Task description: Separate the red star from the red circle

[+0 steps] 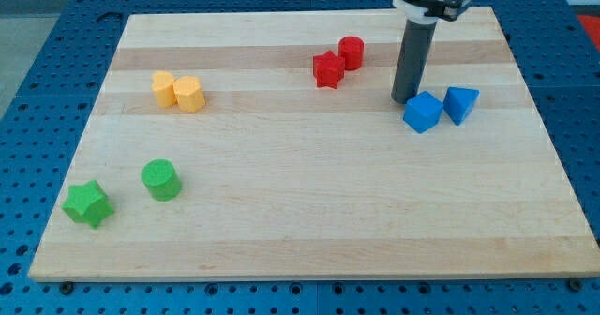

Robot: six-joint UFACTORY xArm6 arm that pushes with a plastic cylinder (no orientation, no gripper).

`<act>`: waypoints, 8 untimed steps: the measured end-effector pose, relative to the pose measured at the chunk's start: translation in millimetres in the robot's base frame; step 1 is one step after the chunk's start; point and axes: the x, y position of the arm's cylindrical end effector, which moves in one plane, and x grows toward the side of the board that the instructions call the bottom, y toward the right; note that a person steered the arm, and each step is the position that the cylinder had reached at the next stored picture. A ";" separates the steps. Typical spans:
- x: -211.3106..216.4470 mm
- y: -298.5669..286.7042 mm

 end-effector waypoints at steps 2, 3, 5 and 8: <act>-20.9 -33.6; -74.9 -41.3; -84.7 -86.9; -2.5 -131.2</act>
